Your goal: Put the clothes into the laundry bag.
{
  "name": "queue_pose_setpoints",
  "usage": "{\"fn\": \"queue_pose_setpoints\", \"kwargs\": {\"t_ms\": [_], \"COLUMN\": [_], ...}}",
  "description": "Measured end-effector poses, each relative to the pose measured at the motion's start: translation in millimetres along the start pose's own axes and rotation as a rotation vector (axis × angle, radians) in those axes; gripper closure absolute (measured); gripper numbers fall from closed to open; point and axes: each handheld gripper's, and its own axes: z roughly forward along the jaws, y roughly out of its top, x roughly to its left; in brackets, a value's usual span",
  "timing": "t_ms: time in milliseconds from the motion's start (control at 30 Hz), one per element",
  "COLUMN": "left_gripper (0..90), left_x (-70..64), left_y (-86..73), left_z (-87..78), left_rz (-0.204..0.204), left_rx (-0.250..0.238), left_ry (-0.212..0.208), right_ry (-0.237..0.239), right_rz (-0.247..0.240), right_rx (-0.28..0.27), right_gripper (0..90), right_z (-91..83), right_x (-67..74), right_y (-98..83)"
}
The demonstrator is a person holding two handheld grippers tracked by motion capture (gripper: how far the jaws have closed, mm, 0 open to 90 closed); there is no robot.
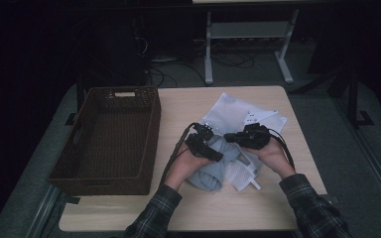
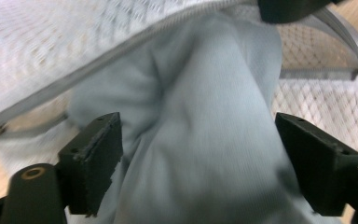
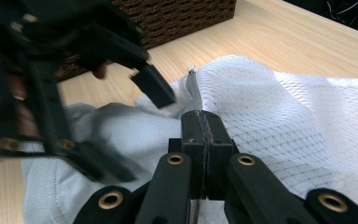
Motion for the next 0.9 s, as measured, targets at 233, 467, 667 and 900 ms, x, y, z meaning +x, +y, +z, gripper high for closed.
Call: {"fn": "queue_pose_setpoints", "kwargs": {"t_ms": [233,467,667,900], "left_gripper": [10.8,10.0,9.8,10.0], "left_x": [-11.1,-16.8,-18.5,-15.5], "left_y": [-22.1,-34.0,-41.8,-46.8], "left_z": [-12.9,-1.4,18.3,24.1], "left_rz": [0.038,0.068,0.092,0.099], "left_rx": [-0.018,-0.010,0.032,0.036], "left_ry": [-0.004,0.008,0.009,0.020], "right_ry": [-0.003,-0.002,0.001,0.003], "right_rz": [-0.002,-0.004,-0.003,-0.004], "right_rx": [0.006,0.014,0.020,0.023], "right_gripper": [88.8,88.8,88.8,88.9], "right_z": [0.2,2.6,3.3,4.4], "right_x": [-0.4,-0.3,-0.5,-1.0], "right_y": [-0.3,-1.1,-1.8,-2.9]}}
